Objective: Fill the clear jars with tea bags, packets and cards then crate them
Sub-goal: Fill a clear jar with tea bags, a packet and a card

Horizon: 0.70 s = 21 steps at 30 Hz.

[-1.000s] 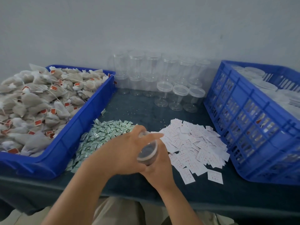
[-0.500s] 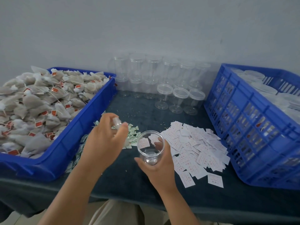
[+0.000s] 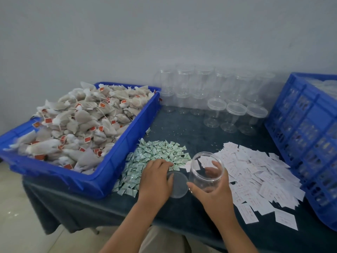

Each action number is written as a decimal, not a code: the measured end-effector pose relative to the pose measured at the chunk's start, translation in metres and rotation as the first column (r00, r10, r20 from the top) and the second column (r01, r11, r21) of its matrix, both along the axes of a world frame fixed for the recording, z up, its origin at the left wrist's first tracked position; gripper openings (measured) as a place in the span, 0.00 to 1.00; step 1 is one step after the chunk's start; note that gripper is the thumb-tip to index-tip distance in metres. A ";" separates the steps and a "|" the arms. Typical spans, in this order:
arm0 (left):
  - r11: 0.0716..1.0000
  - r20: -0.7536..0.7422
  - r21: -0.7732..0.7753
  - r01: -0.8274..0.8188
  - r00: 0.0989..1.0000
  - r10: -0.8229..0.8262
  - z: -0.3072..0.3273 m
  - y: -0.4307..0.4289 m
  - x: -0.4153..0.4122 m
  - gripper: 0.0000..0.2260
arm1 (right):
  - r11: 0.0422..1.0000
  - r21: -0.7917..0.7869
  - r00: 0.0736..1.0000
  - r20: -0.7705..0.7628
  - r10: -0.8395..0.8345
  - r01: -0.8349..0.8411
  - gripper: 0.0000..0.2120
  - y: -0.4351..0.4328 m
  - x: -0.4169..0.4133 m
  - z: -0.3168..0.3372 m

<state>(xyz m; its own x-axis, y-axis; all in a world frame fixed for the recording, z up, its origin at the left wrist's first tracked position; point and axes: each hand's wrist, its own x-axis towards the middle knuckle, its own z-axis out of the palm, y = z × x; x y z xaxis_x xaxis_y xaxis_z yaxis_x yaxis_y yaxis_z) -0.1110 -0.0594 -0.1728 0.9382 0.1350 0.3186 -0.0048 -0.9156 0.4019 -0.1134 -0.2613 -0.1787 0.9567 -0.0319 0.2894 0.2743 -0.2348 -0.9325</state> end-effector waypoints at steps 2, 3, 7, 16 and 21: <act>0.998 0.134 -0.055 -0.022 0.991 0.030 0.021 0.006 0.001 0.12 | 1.000 -0.001 1.000 0.004 0.005 -0.005 0.46 0.000 -0.001 0.001; 0.996 0.231 -0.080 -0.037 0.971 0.055 0.035 0.013 0.003 0.10 | 1.000 0.002 1.000 0.001 0.012 -0.012 0.47 0.000 0.000 0.001; 0.962 0.362 -0.239 -0.131 0.907 0.213 0.100 0.075 0.031 0.09 | 0.998 0.030 0.998 -0.027 0.055 -0.055 0.49 0.001 0.002 -0.003; 0.927 -0.533 0.253 -0.278 0.759 0.373 0.096 0.203 0.108 0.25 | 0.996 0.038 0.996 -0.039 0.078 -0.077 0.47 0.002 0.006 -0.004; 0.916 -0.521 0.356 -0.187 0.774 0.361 0.086 0.194 0.117 0.17 | 0.996 0.045 0.996 -0.055 0.075 -0.073 0.48 0.000 0.008 -0.009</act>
<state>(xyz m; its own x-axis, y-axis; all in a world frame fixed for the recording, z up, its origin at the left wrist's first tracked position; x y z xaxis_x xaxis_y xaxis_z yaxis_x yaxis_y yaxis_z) 0.0056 0.1345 -0.0872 0.8934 0.4053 -0.1938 0.4111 -0.9115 -0.0113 -0.1049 -0.2618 -0.1875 0.9716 0.0286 0.2349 0.2362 -0.1754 -0.9557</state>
